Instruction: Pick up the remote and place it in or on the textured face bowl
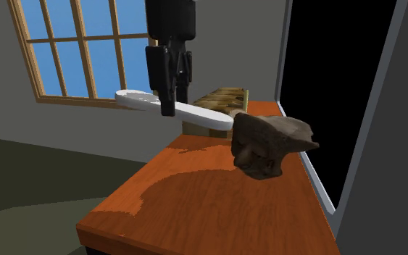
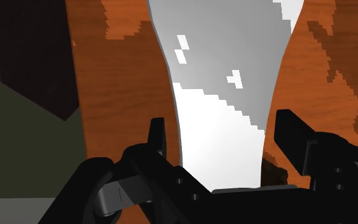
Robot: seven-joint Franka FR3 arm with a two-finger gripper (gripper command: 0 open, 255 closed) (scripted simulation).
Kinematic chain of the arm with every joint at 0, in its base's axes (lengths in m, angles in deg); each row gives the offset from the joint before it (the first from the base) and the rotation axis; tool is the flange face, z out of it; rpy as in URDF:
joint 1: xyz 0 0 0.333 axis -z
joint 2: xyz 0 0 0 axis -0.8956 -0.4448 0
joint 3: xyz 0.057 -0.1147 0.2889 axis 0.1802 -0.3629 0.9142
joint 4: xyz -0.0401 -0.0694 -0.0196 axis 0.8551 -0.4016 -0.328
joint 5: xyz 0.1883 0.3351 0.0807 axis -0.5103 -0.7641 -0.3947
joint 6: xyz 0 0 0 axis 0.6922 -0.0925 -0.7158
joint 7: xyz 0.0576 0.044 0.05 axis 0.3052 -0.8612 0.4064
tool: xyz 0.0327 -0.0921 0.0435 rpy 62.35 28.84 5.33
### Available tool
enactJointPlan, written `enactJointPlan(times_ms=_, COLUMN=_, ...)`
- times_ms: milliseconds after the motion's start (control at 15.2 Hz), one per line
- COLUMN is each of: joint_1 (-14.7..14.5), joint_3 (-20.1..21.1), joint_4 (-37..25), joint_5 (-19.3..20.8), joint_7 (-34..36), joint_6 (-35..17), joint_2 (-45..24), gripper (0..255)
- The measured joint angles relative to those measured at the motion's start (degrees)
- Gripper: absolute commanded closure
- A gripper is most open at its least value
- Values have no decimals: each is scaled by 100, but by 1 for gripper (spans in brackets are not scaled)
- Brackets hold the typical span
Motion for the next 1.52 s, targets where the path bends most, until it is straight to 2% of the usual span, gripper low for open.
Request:
enactJointPlan(times_ms=858, joint_1=54, joint_3=-70, joint_4=-1208, joint_5=95, joint_7=81, joint_6=940, joint_2=-270, gripper=255)
enactJointPlan(times_ms=1056, joint_1=135, joint_3=-81, joint_4=-1568, joint_5=199, joint_7=23, joint_6=872, joint_2=-710, gripper=255)
enactJointPlan(times_ms=1518, joint_1=347, joint_3=-116, joint_4=-2983, joint_5=558, joint_7=-129, joint_6=844, joint_2=-2196, gripper=255)
